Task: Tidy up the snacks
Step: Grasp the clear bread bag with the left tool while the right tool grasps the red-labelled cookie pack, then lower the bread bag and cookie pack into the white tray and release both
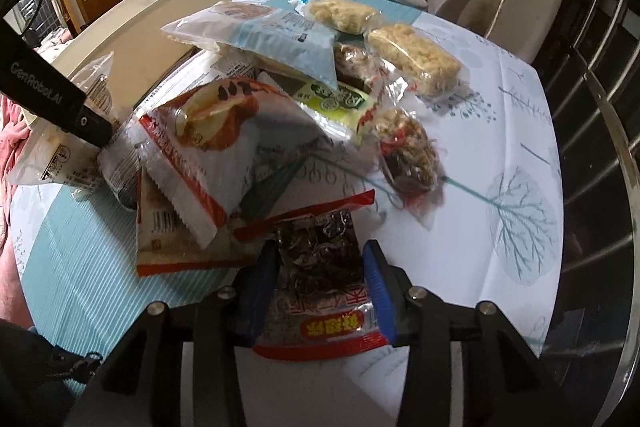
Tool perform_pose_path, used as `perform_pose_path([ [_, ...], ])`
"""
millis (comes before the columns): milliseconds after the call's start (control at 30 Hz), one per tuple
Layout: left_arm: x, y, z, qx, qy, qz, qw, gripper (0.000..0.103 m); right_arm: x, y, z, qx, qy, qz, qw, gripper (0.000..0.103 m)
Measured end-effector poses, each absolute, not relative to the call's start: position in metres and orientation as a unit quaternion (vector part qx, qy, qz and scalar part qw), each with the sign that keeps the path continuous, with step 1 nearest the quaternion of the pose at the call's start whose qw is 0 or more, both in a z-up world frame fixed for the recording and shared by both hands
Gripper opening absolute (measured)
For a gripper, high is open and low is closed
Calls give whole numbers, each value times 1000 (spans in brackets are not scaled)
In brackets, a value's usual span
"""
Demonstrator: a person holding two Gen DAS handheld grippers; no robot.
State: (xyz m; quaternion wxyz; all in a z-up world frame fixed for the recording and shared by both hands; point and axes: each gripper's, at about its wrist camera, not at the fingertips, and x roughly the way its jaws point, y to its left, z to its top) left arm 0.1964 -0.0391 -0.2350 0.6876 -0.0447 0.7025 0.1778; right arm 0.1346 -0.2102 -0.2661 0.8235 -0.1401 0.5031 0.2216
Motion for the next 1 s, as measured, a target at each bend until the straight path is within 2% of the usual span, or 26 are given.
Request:
perform_pose_path([
  [467, 167, -37, -209, -63, 723, 113, 678, 42, 114, -222, -245, -93, 538, 187, 817, 43],
  [1000, 141, -9, -99, -94, 685, 10, 722, 42, 90, -171, -156, -100, 462, 222, 853, 43],
])
